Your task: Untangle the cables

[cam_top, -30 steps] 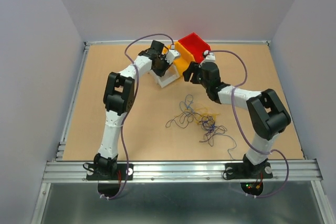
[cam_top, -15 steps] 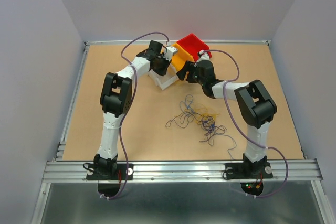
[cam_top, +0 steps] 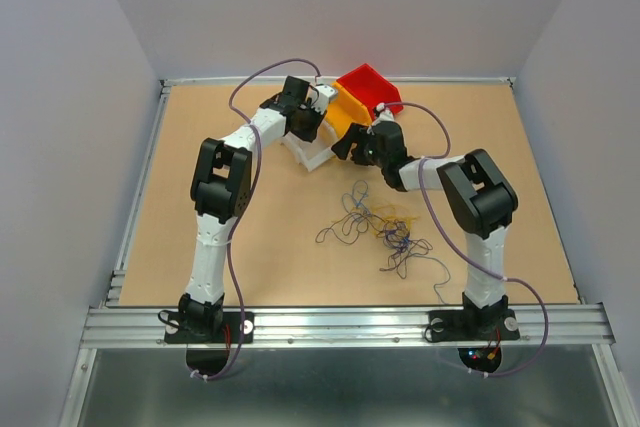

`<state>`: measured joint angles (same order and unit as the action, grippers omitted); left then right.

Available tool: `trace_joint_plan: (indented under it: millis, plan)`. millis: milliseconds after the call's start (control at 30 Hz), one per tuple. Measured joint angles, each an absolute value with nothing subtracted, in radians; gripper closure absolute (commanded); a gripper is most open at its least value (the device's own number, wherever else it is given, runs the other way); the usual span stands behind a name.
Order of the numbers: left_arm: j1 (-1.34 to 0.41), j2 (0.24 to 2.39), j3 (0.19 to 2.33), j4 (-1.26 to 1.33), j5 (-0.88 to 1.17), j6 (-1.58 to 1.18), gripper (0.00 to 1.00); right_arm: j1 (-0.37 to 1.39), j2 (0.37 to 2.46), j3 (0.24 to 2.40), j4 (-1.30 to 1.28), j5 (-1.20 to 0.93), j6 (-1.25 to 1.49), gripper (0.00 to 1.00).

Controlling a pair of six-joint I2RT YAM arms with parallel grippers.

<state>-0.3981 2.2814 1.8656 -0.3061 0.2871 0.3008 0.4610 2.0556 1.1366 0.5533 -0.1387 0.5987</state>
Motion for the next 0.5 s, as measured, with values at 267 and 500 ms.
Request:
trace_joint_plan:
  millis: [267, 500]
  plan:
    - [-0.398, 2.281, 1.855, -0.270, 0.281, 0.295, 1.00, 0.479, 2.073, 1.135, 0.551, -0.140, 0.632, 0.89]
    - [-0.398, 2.272, 1.801, -0.247, 0.280, 0.294, 1.00, 0.487, 2.062, 1.129, 0.550, -0.142, 0.635, 0.99]
